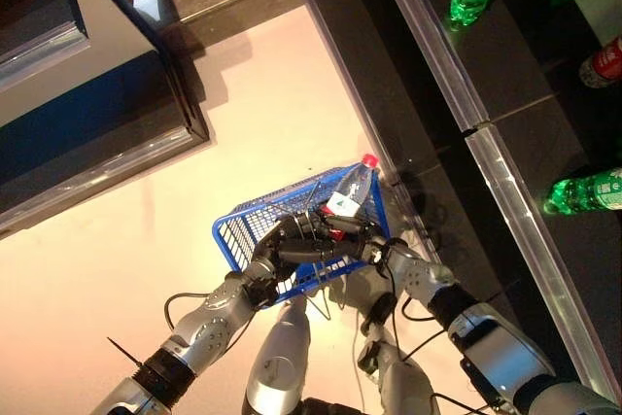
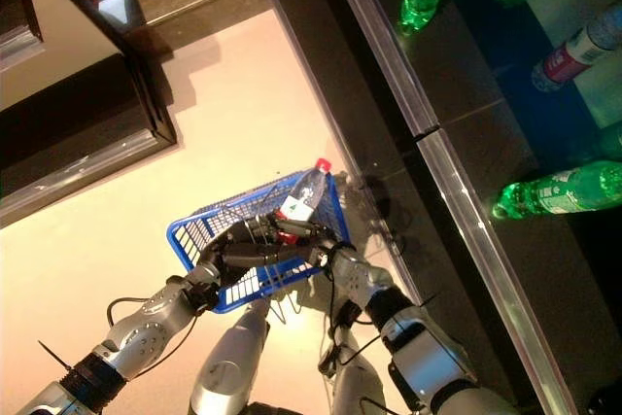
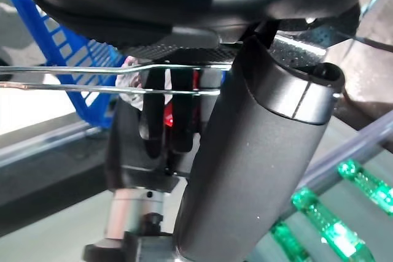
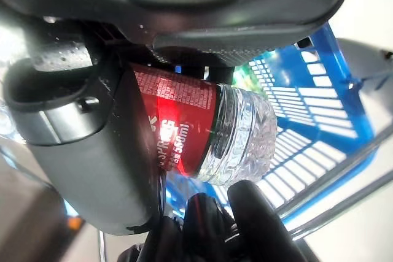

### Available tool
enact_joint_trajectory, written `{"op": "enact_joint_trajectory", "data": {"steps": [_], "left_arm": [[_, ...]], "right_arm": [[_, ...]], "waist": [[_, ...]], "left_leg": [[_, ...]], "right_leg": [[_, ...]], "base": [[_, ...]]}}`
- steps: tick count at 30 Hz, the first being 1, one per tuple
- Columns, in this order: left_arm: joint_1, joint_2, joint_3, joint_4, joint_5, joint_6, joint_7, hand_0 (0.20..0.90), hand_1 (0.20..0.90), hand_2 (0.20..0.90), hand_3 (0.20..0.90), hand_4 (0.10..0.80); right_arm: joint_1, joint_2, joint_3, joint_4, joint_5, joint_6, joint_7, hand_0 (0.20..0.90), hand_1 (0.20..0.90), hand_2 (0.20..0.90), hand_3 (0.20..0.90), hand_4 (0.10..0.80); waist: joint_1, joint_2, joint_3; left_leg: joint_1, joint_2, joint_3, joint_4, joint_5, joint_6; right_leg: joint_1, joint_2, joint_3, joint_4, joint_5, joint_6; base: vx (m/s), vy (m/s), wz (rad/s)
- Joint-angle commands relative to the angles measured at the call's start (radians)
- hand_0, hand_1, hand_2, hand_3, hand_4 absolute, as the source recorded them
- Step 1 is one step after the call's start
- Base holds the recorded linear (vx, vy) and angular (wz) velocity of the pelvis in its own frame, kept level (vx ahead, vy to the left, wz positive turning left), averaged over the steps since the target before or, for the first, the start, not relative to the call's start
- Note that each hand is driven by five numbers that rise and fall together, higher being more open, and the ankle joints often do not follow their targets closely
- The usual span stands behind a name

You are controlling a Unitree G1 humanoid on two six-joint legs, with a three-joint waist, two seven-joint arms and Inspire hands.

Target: Pick up the drink and place into the basket.

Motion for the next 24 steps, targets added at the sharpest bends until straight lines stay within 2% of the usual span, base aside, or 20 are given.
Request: {"op": "enact_joint_trajectory", "data": {"steps": [1, 4, 8, 13, 15, 19, 23, 24], "left_arm": [[-0.225, -0.128, -0.033, -0.431, -0.051, -0.154, -0.251, 0.300, 0.300, 0.300, 0.200, 0.100], [-0.239, -0.115, -0.053, -0.420, -0.053, -0.162, -0.261, 0.300, 0.300, 0.300, 0.200, 0.100], [-0.251, -0.110, -0.077, -0.414, -0.048, -0.182, -0.236, 0.300, 0.300, 0.300, 0.200, 0.100], [-0.274, -0.124, -0.080, -0.403, -0.029, -0.173, -0.205, 0.300, 0.300, 0.300, 0.200, 0.100], [-0.278, -0.133, -0.080, -0.398, -0.020, -0.169, -0.196, 0.300, 0.300, 0.300, 0.200, 0.100], [-0.280, -0.137, -0.060, -0.407, -0.014, -0.152, -0.169, 0.300, 0.300, 0.300, 0.200, 0.100], [-0.271, -0.125, -0.023, -0.426, -0.004, -0.137, -0.149, 0.300, 0.300, 0.300, 0.200, 0.100], [-0.259, -0.122, -0.004, -0.435, 0.008, -0.134, -0.140, 0.300, 0.300, 0.300, 0.200, 0.100]], "right_arm": [[-0.073, 0.170, 0.165, -0.096, -0.056, 0.094, 0.329, 0.300, 0.300, 0.300, 0.200, 0.100], [-0.089, 0.147, 0.205, -0.089, -0.209, 0.081, 0.381, 0.300, 0.300, 0.300, 0.200, 0.100], [-0.105, 0.125, 0.259, -0.073, -0.350, 0.046, 0.319, 0.300, 0.300, 0.300, 0.200, 0.100], [-0.158, 0.111, 0.295, -0.024, -0.543, 0.050, 0.275, 0.300, 0.300, 0.300, 0.200, 0.100], [-0.170, 0.098, 0.313, -0.020, -0.584, 0.058, 0.186, 0.300, 0.300, 0.300, 0.200, 0.100], [-0.180, 0.061, 0.285, -0.044, -0.578, 0.014, 0.028, 0.300, 0.300, 0.300, 0.200, 0.100], [-0.180, -0.008, 0.247, -0.193, -0.618, 0.009, -0.149, 0.300, 0.300, 0.300, 0.200, 0.100], [-0.168, -0.047, 0.232, -0.279, -0.649, 0.027, -0.203, 0.300, 0.300, 0.300, 0.200, 0.100]], "waist": [[0.005, 0.036, -0.089], [0.007, 0.030, -0.088], [0.006, 0.021, -0.086], [0.009, 0.002, -0.089], [0.008, -0.001, -0.091], [0.000, -0.006, -0.090], [-0.017, -0.021, -0.088], [-0.027, -0.027, -0.086]], "left_leg": [[-0.015, -0.055, 0.031, 0.011, -0.008, 0.066], [-0.022, -0.056, 0.031, 0.013, -0.007, 0.066], [-0.026, -0.054, 0.035, 0.014, -0.006, 0.066], [-0.034, -0.048, 0.035, 0.022, -0.008, 0.064], [-0.030, -0.045, 0.034, 0.018, -0.008, 0.063], [-0.024, -0.041, 0.035, 0.018, -0.011, 0.061], [-0.020, -0.035, 0.041, 0.016, -0.015, 0.057], [-0.018, -0.031, 0.046, 0.014, -0.017, 0.056]], "right_leg": [[-0.025, -0.067, 0.038, 0.096, -0.009, 0.011], [-0.031, -0.066, 0.038, 0.098, -0.008, 0.013], [-0.037, -0.065, 0.043, 0.099, -0.006, 0.013], [-0.038, -0.059, 0.043, 0.099, -0.006, 0.011], [-0.037, -0.056, 0.045, 0.099, -0.006, 0.010], [-0.032, -0.052, 0.048, 0.101, -0.009, 0.009], [-0.032, -0.044, 0.055, 0.100, -0.011, 0.011], [-0.032, -0.042, 0.060, 0.100, -0.011, 0.012]], "base": [[0.018, -0.017, 0.04], [0.007, -0.012, 0.05], [-0.001, -0.003, 0.03], [0.012, -0.032, 0.00], [0.009, -0.019, 0.00], [0.000, 0.000, 0.00], [0.000, 0.000, 0.00], [0.000, 0.000, 0.00]]}}
